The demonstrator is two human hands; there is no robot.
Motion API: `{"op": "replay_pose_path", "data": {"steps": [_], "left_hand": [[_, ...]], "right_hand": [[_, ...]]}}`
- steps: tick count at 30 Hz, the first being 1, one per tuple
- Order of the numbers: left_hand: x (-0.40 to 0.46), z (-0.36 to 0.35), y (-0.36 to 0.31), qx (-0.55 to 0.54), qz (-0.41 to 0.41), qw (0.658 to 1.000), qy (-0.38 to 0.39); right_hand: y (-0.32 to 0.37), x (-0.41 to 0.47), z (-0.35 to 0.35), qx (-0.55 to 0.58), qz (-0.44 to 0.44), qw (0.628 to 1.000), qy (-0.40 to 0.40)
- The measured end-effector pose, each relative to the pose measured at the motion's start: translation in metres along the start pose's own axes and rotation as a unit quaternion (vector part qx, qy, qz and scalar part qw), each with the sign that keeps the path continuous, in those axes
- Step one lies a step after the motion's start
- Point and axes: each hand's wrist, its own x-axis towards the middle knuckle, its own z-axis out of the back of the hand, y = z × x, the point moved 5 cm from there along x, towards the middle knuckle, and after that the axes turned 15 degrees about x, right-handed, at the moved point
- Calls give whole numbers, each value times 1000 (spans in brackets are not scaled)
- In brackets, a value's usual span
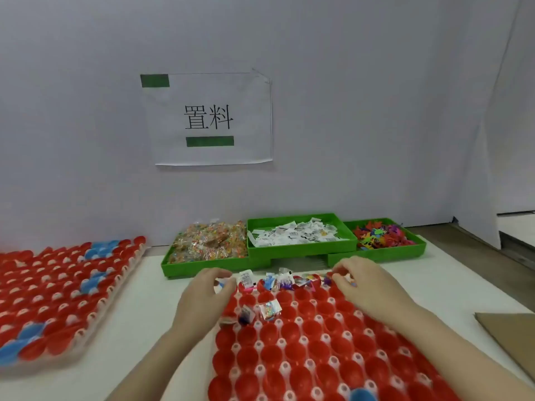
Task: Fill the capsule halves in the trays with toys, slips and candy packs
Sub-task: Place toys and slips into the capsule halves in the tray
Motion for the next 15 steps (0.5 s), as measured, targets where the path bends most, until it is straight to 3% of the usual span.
{"op": "replay_pose_path", "data": {"steps": [8,11,15], "left_hand": [[99,-20,48,175,83,981,15],[119,-35,53,280,96,955,38],[123,-38,46,299,86,949,-51]], "right_hand": [[-41,98,0,20,-38,998,-39],[-42,134,-18,38,-50,998,-1],[-48,163,-53,10,-89,992,84]]}}
